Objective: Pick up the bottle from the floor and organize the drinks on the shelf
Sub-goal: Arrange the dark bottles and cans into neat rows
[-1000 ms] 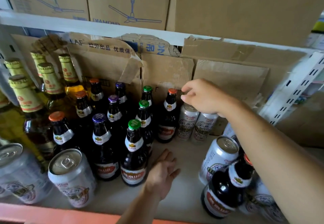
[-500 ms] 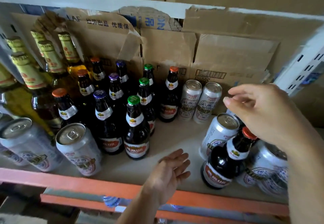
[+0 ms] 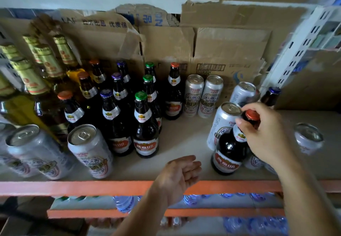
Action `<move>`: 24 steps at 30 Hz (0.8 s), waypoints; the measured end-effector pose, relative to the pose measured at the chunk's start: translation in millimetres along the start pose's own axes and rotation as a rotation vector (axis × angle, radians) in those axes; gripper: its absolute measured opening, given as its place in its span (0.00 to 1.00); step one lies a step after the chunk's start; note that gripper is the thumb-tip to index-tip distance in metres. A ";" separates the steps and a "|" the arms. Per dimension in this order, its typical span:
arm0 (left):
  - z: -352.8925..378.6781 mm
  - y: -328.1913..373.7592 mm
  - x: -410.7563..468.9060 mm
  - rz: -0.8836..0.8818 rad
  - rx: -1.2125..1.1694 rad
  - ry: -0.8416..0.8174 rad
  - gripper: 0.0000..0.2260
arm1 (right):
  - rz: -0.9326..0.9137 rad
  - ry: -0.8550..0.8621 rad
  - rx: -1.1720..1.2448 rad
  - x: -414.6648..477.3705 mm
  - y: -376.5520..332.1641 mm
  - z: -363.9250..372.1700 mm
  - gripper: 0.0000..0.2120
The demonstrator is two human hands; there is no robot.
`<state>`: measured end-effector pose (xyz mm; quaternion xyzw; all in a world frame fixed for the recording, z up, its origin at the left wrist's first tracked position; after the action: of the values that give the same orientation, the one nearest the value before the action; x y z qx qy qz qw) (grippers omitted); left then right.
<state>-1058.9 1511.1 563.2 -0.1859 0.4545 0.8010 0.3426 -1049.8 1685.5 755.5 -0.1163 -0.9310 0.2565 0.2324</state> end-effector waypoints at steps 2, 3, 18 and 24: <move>-6.6 1.2 -2.8 -0.003 0.000 -0.007 0.09 | 0.031 0.051 0.034 -4.4 0.4 0.9 0.10; -9.2 1.3 -4.1 -0.009 0.004 -0.011 0.08 | 0.040 0.062 0.045 -6.3 0.3 0.9 0.10; -36.1 13.5 -12.7 0.015 -0.050 0.001 0.09 | 0.192 0.145 0.551 -4.0 -2.6 5.9 0.02; -58.0 25.1 -21.4 0.083 -0.130 0.033 0.08 | 0.303 0.058 0.717 6.4 -1.7 27.9 0.05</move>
<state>-1062.7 1444.5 561.3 -0.2017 0.4145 0.8391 0.2889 -1069.3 1674.4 737.6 -0.1712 -0.7476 0.5935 0.2441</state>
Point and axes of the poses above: each hand's wrist, its own x-axis towards the middle knuckle, its own z-axis out of the palm, y = z × x, the point moved 7 cm from there along x, towards the middle knuckle, and after that the axes turned 2 degrees about y, right-handed, at the moved point
